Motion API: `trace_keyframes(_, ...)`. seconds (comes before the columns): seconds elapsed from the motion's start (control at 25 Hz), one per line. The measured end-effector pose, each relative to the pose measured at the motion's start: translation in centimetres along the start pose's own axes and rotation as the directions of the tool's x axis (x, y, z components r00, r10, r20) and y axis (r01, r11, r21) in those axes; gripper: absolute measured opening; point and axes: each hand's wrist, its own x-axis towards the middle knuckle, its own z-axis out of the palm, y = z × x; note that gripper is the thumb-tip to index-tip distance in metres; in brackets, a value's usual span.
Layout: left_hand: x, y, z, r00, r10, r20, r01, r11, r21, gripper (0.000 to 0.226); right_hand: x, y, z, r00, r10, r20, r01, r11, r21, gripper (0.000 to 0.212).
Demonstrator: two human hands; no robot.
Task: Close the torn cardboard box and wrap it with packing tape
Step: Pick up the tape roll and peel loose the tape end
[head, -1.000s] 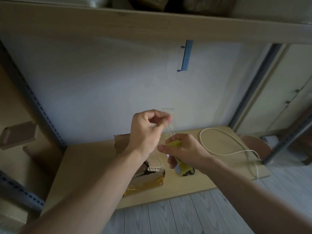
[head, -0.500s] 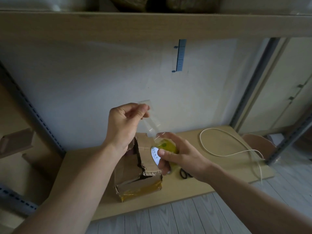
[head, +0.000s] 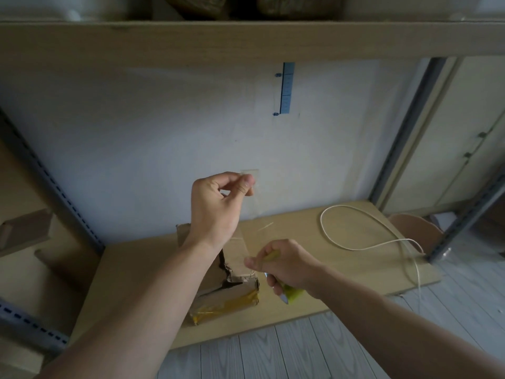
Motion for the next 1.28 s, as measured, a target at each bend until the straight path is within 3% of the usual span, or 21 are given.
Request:
trace_keyframes(0.16,0.2,0.0,0.8,1.000,-0.021,0.019,0.022,0.998,-0.052,0.017,-0.1,0.5,-0.5,0.999,-0.020,0.034,0.020,1.000,0.006,0.055)
trace_keyframes(0.28,0.9,0.3,0.5,0.990,-0.080,0.119,0.095,0.987,-0.126,0.008,-0.6,0.9,-2.0,0.989,-0.065,0.134,0.020,0.951,0.310,0.050)
trace_keyframes(0.36,1.0,0.5,0.3,0.971,-0.118,0.206,0.146,0.981,-0.128,0.007,-0.9,1.5,-2.9,0.986,-0.072,0.149,0.011,0.927,0.376,0.045)
trace_keyframes(0.56,0.6,0.8,0.5,0.924,-0.098,0.371,0.107,0.994,-0.006,0.012,-0.3,3.1,-3.6,0.999,-0.020,0.026,0.018,0.997,0.080,0.041)
trace_keyframes(0.72,0.3,1.3,0.5,0.910,-0.084,0.406,0.085,0.996,0.016,0.027,-0.2,2.2,-4.4,0.991,-0.062,-0.116,0.065,0.998,0.024,0.040)
trace_keyframes(0.8,0.1,1.4,0.2,0.911,-0.063,0.407,0.046,0.998,0.051,0.035,-0.4,1.2,-4.6,0.939,-0.199,-0.280,0.206,0.979,-0.006,0.040)
trace_keyframes(0.88,0.0,1.3,0.0,0.904,-0.049,0.425,0.000,0.993,0.115,0.042,-0.6,-0.5,-5.0,0.817,-0.396,-0.419,0.411,0.910,-0.058,0.041)
trace_keyframes(1.0,-0.2,1.1,0.1,0.885,-0.062,0.462,-0.031,0.981,0.191,0.046,-0.9,-3.2,-5.1,0.690,-0.536,-0.485,0.570,0.817,-0.092,0.030)
trace_keyframes(1.08,-0.2,0.8,0.3,0.882,-0.075,0.465,-0.029,0.976,0.214,0.045,-0.7,-4.2,-5.0,0.666,-0.551,-0.503,0.582,0.805,-0.111,0.014)
trace_keyframes(1.28,-0.2,0.6,0.9,0.881,-0.134,0.454,0.089,0.989,0.118,0.040,-0.8,-4.3,-5.2,0.657,-0.581,-0.480,0.562,0.802,-0.203,0.015)
